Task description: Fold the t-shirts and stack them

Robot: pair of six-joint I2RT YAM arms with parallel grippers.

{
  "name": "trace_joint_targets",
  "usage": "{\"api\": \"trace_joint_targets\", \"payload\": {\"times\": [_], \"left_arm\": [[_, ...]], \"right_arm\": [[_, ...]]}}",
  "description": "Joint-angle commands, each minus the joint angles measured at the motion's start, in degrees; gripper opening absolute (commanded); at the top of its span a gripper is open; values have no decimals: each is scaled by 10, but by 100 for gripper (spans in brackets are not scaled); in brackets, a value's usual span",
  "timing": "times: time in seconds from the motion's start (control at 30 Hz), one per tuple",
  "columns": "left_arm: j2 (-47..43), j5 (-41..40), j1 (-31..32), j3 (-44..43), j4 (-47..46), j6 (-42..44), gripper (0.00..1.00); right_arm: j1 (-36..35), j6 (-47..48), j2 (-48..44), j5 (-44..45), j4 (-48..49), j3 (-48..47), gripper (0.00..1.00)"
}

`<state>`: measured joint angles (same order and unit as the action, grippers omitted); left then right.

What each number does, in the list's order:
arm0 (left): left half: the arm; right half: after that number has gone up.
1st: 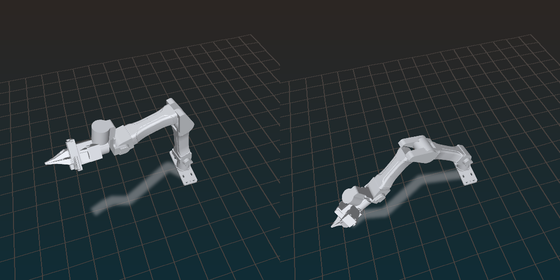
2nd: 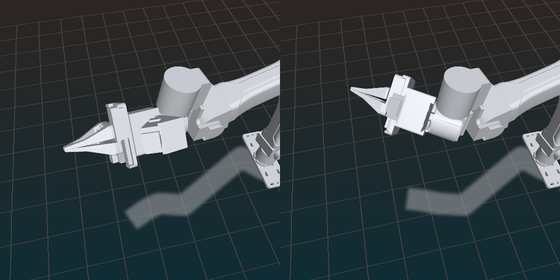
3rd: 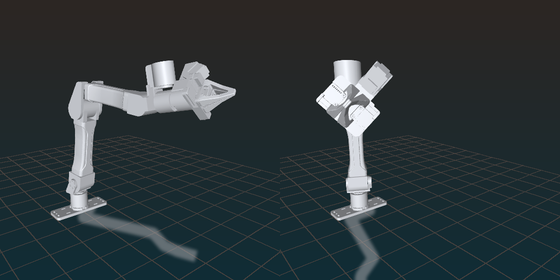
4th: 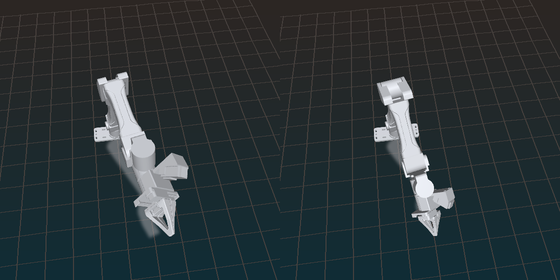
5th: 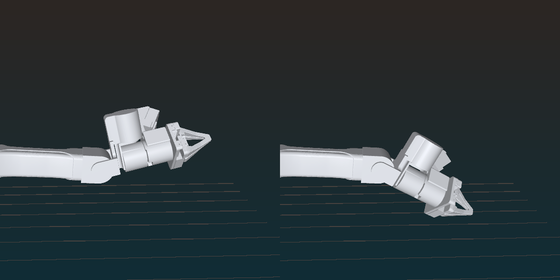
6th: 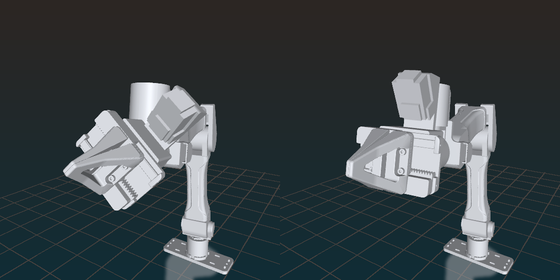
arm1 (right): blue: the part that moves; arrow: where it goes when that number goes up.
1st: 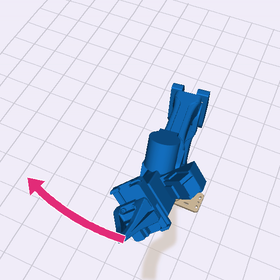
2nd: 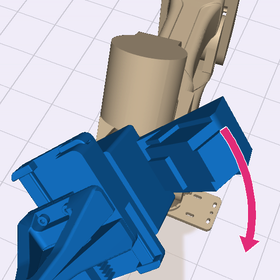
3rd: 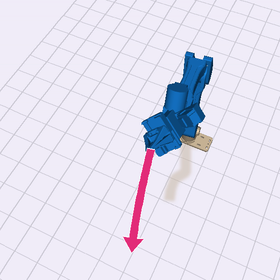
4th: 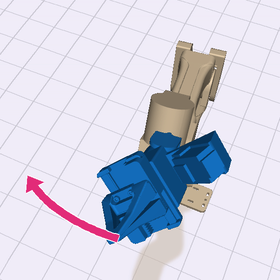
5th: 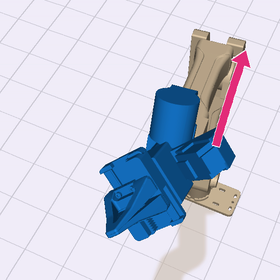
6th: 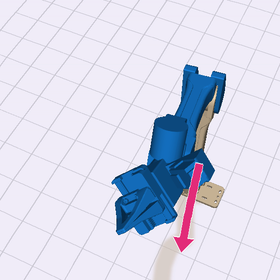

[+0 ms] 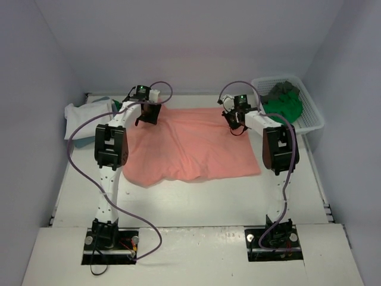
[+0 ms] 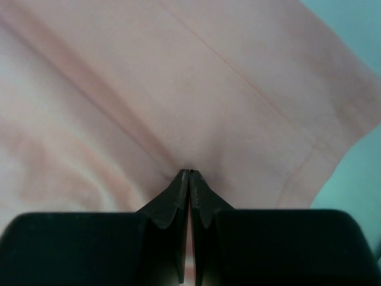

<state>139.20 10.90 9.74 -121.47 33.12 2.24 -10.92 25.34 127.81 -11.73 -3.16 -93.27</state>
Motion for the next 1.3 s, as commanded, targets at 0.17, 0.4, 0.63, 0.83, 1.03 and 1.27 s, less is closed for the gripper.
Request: {"api": "trace_joint_targets", "payload": {"times": [0.17,0.4,0.63,0.83,1.03,1.27], "left_arm": [[-304,9,4,169,-26,28,52],[-515,93,7,327,36,88,54],[-628,112,35,462,136,164,54],[-657,54,65,524,164,195,54],[-682,9,104,563,167,197,54],[-703,-7,103,569,167,187,54]], "right_arm": [[-9,-8,-229,-43,-113,144,4],[-77,30,-384,-37,-196,263,4],[-169,23,-474,16,-207,347,23],[-205,29,-469,78,-211,391,31],[-210,83,-518,203,-218,474,41],[-205,143,-610,260,-222,550,50]]}}
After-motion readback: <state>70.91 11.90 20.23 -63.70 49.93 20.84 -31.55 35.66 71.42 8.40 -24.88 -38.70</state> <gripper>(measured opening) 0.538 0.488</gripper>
